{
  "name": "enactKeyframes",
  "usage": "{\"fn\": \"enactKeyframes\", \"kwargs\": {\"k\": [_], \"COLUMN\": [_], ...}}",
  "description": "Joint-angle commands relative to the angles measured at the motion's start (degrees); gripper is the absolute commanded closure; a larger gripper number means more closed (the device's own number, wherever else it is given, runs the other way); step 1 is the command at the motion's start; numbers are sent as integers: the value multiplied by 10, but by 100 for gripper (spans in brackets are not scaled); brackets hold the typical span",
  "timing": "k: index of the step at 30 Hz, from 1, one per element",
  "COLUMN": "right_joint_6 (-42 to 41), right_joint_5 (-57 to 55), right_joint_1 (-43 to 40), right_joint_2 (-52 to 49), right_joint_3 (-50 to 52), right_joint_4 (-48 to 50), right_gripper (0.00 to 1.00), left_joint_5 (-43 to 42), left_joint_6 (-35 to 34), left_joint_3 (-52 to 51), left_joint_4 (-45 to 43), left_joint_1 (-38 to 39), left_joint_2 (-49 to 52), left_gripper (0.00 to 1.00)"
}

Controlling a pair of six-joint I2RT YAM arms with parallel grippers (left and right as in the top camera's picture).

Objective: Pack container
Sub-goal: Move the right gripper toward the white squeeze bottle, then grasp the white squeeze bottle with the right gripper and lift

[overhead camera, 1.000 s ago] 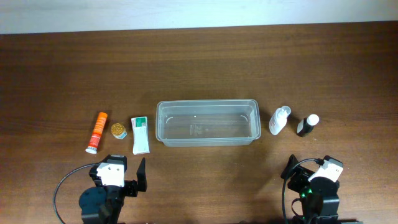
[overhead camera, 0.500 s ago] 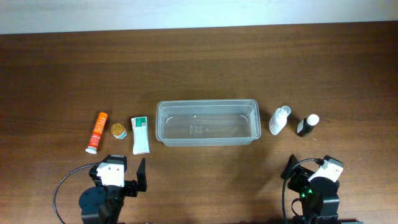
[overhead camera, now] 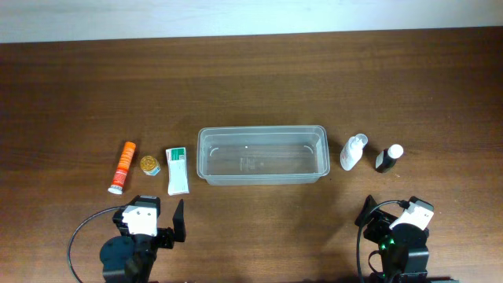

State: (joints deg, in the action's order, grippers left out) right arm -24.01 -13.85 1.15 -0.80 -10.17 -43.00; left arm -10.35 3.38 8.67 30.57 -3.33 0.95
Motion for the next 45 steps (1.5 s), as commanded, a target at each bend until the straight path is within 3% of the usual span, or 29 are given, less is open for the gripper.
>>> {"fn": "enactKeyframes", "kwargs": {"k": [1,10,13,18,25,29,38,45], "right_joint_6": [-5,-2,65,103,155,155,113,111], "right_joint_5": [17,217,225,222,223,240,175,161], "right_joint_1": [-5,-5,-5,-5,-4,-4,-4,-5], "right_joint_2": [6,1,-38,-205,-530,-673,-887,-1019], "right_joint_3": [5,-22,-104,-296,-652,-783,-807,-807], "right_joint_4": [21,157,148,31,-250,-322,-338,-325], "right_gripper": [2,2,2,2,2,2,0,23], "left_joint_5": [-6,-6,-6,-6,-6,-6,-6,-6], "left_joint_6": [-3,-3,-3,-3,-3,-3,-3,-3], "left_joint_3": [-2,-2,-2,-2,-2,-2,-2,-2], "left_joint_4": [-1,-1,-1,-1,-1,-1,-1,-1], "left_joint_1": [2,2,2,2,2,2,2,2], "left_joint_2": [-3,-3,-3,-3,-3,-3,-3,-3], "left_gripper": [0,0,0,0,0,0,0,0]}}
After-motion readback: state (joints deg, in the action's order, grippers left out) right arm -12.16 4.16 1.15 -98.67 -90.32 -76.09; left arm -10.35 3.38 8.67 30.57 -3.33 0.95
